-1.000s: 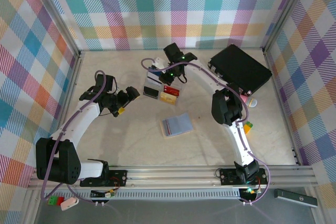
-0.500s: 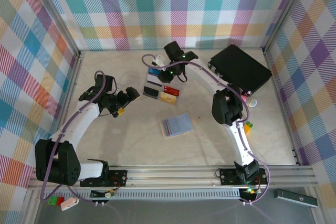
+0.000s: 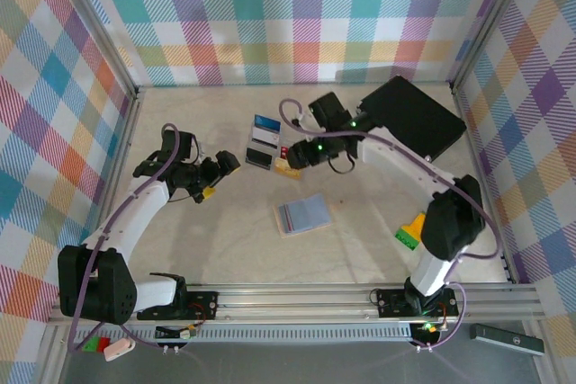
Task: Take the credit cards out of the card holder
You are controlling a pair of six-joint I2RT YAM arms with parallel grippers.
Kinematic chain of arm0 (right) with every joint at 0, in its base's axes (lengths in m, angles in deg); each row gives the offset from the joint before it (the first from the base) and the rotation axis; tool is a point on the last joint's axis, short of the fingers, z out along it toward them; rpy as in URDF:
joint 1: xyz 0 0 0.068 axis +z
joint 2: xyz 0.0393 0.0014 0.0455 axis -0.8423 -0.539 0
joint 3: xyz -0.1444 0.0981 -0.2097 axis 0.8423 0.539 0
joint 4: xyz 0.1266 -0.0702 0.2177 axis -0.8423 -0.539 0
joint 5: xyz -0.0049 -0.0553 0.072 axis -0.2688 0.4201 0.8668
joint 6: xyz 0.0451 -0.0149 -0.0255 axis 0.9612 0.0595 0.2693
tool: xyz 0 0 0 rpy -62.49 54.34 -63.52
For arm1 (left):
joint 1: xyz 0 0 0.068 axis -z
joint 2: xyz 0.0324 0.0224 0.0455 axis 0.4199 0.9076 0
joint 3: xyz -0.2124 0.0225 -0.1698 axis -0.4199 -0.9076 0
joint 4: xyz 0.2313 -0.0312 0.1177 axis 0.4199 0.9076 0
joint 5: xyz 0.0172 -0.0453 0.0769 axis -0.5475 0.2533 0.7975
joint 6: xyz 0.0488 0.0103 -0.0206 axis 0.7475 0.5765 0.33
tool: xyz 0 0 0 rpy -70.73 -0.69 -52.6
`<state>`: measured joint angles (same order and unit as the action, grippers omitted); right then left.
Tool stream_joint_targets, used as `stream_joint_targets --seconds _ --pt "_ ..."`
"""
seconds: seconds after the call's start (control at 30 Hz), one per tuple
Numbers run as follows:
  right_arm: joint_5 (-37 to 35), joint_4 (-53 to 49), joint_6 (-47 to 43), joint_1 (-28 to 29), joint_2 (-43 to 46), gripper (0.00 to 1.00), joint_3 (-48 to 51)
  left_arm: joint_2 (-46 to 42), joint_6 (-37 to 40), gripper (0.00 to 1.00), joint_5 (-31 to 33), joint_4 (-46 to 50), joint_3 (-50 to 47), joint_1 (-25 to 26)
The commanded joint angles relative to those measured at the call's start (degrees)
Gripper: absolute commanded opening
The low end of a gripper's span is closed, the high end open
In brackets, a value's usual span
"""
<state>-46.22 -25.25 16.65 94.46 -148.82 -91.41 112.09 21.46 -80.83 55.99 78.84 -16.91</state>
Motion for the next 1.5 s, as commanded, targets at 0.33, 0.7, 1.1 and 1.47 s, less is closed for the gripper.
stream_joint_targets --seconds 0.33,0.7,1.1,1.47 --pt "-7.11 1.36 25.25 6.74 4.04 0.68 16.91 1.00 -1.21 1.00 -3.02 -2.18 -1.70 2.58" --pt "-8.33 -2.21 25.96 9.19 -8.21 0.65 9.29 3.04 -2.45 1.00 -1.92 -2.82 -1.11 5.60" --pt "-9.42 -2.17 24.88 9.15 -12.89 0.64 10.74 5.24 -2.86 1.00 -2.38 -3.68 -0.68 7.44" --pt "-9.72 -1.03 25.53 8.19 -14.75 0.60 14.68 6.97 -3.66 0.91 -3.14 -5.73 -1.68 9.89"
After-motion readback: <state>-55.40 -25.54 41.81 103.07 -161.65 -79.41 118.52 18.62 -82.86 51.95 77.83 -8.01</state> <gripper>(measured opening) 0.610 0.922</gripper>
